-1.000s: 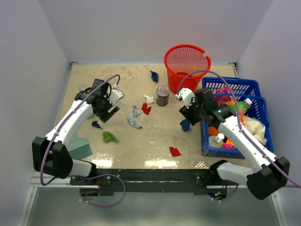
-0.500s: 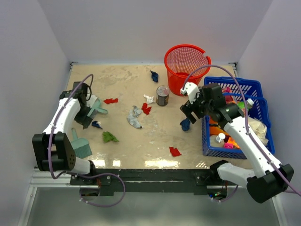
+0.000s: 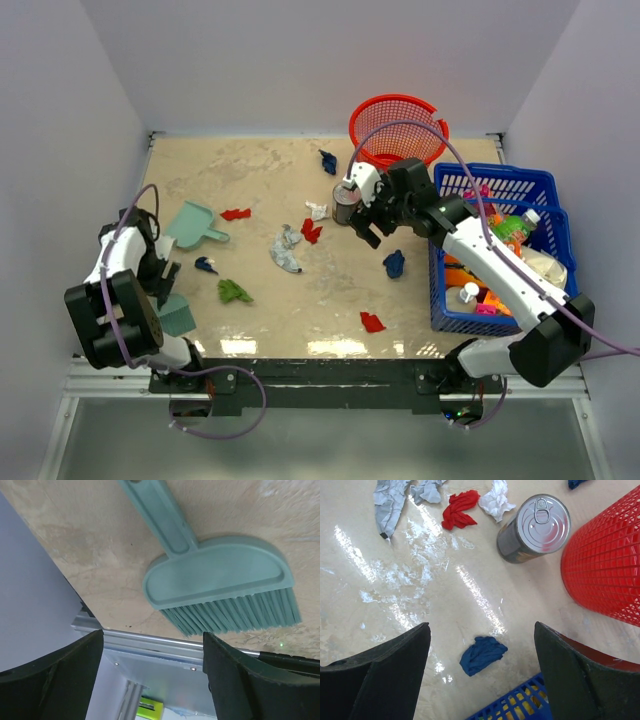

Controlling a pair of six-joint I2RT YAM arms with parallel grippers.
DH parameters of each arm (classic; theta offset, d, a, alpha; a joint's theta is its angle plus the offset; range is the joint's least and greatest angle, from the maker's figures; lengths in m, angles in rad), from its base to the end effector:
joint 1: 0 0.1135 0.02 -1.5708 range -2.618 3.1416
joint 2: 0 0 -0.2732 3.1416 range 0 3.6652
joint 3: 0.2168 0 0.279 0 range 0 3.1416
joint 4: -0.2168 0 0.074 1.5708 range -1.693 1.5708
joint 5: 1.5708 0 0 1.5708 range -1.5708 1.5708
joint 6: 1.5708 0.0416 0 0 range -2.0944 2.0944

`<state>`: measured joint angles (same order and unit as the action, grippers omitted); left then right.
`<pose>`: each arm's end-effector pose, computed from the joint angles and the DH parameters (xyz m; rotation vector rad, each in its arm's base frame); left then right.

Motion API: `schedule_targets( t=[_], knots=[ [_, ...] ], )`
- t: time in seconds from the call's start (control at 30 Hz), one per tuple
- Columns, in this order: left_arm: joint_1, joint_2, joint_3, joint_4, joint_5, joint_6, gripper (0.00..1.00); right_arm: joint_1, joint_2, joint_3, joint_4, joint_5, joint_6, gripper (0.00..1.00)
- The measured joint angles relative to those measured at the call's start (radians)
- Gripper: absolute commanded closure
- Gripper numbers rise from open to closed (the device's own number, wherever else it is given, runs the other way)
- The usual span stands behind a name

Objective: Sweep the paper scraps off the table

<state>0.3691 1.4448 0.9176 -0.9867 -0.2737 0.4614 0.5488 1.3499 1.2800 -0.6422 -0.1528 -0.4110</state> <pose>0.2364 0.1035 0.1854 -0.1290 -3.0517 -0.4199 0.2725 0.1740 0.3457 -1.1253 1.9887 0.2464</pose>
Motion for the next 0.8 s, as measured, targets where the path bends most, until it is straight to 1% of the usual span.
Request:
schedule_targets(
  t=[0.1, 0.2, 0.27, 0.3, 0.37, 0.5, 0.57, 0.7, 0.8],
  knots=[
    [0.033, -0.003, -0.029, 0.004, 0.002, 0.014, 0.18, 0.006, 0.007, 0.001, 0.01, -0.001, 0.008, 0.14],
    [0.048, -0.016, -0.065, 0.006, 0.01, 0.026, 0.27, 0.007, 0.007, 0.001, 0.019, 0.0, 0.01, 0.14],
    [0.05, -0.018, -0.085, 0.006, 0.019, 0.029, 0.3, 0.007, 0.007, 0.001, 0.024, -0.001, 0.01, 0.14],
    [0.05, -0.018, -0.095, 0.007, 0.024, 0.031, 0.33, 0.007, 0.007, 0.001, 0.025, -0.001, 0.01, 0.14],
    [0.05, -0.018, -0.116, 0.01, 0.027, 0.03, 0.35, 0.007, 0.007, 0.001, 0.027, -0.002, 0.01, 0.14],
    [0.051, -0.018, -0.164, 0.036, 0.016, 0.031, 0.35, 0.007, 0.007, 0.001, 0.03, -0.008, 0.01, 0.14],
    [0.055, -0.018, -0.188, 0.053, -0.001, 0.031, 0.37, 0.007, 0.007, 0.001, 0.031, -0.008, 0.01, 0.14],
    [0.063, -0.006, -0.213, 0.08, -0.028, 0.032, 0.49, 0.007, 0.007, 0.001, 0.031, -0.008, 0.009, 0.14],
    [0.069, 0.024, -0.217, 0.105, -0.041, 0.034, 0.5, 0.007, 0.007, 0.001, 0.031, -0.008, 0.009, 0.14]
  ],
)
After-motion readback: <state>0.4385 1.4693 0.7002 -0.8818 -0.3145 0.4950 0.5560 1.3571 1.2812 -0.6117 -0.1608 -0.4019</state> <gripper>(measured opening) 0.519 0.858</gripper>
